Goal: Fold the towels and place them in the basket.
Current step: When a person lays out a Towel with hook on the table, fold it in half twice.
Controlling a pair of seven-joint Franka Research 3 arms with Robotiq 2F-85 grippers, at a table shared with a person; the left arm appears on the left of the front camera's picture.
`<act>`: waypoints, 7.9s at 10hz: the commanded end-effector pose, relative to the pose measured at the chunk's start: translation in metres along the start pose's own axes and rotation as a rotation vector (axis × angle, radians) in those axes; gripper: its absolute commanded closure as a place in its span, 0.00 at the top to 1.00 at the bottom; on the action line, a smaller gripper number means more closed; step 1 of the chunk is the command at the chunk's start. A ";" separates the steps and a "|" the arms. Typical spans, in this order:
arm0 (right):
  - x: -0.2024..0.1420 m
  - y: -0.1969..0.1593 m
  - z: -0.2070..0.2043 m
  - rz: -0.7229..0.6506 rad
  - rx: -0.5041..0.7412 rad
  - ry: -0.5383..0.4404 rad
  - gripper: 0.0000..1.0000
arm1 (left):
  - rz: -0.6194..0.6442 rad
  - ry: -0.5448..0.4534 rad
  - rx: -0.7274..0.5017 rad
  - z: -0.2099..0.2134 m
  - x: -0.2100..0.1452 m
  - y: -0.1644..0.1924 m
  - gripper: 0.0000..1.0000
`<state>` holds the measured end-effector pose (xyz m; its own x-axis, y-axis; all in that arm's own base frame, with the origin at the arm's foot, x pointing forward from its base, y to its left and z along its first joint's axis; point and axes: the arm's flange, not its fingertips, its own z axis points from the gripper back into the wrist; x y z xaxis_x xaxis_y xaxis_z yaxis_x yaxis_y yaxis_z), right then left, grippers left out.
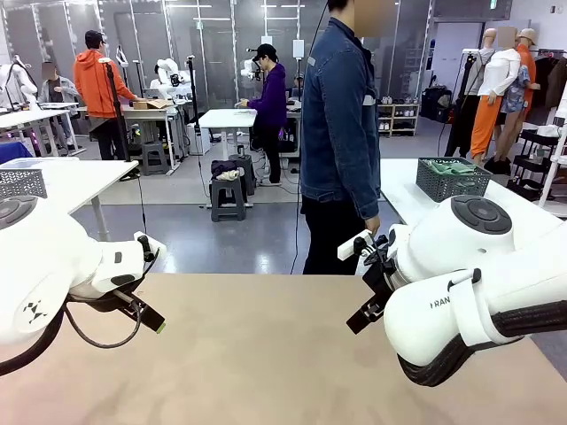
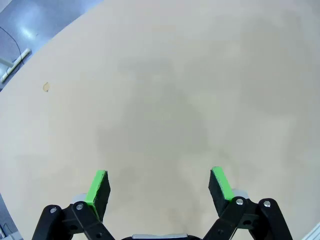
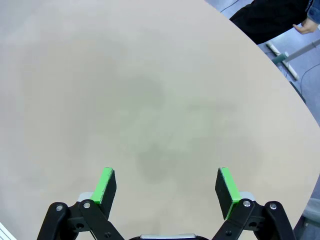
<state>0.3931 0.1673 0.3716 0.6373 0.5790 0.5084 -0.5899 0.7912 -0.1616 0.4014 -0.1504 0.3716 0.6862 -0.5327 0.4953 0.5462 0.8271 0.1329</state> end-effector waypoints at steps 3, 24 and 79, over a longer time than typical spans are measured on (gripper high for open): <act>0.002 -0.005 0.007 0.031 0.035 0.001 1.00 | -0.005 -0.034 -0.032 0.009 0.002 0.012 1.00; -0.054 -0.234 0.292 0.533 0.265 -0.247 1.00 | -0.574 -0.312 -0.115 0.243 -0.002 0.251 1.00; -0.064 -0.328 0.350 0.391 0.547 -0.316 1.00 | -0.608 -0.298 -0.539 0.298 0.018 0.344 1.00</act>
<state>0.3732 -0.1990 0.6877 0.2097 0.6482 0.7320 -0.9589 0.2826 0.0245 0.4611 0.1796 0.6803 0.0926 -0.7245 0.6831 0.9823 0.1787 0.0564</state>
